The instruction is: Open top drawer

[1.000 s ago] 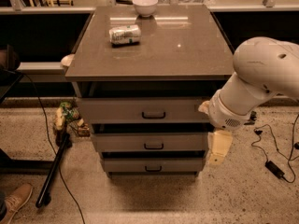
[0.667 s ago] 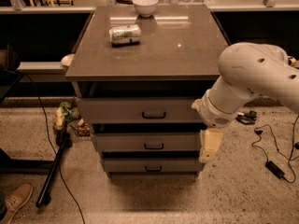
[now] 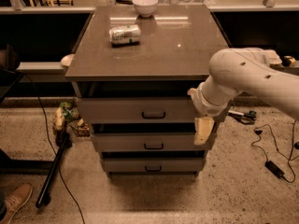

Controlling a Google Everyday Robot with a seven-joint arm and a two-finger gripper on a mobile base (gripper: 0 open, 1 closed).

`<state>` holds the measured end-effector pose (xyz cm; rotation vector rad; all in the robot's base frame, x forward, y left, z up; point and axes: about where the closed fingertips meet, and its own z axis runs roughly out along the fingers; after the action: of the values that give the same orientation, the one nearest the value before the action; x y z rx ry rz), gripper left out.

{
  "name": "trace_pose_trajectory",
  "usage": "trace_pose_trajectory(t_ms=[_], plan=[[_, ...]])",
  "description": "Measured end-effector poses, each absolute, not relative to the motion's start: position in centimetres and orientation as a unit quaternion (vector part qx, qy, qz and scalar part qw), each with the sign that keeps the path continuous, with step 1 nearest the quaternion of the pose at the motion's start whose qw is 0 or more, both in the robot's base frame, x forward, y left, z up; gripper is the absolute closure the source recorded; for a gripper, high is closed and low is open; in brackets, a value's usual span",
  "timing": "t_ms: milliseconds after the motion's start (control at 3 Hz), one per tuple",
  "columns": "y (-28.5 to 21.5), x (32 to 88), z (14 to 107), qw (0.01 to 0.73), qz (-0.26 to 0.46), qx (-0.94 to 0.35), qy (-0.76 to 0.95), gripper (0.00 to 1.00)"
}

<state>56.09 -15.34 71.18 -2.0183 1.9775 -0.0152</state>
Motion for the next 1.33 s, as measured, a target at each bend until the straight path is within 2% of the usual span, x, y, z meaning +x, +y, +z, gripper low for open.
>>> trace_pose_trajectory(t_ms=[333,1000,1333], plan=[[-15.6,59.2,70.0,0.172,-0.01,-0.71,0.683,0.0],[-15.9,63.8,66.5,0.149,-0.006,-0.712,0.686,0.0],[-15.3,64.3,65.1,0.138,0.002,-0.716,0.685,0.17]])
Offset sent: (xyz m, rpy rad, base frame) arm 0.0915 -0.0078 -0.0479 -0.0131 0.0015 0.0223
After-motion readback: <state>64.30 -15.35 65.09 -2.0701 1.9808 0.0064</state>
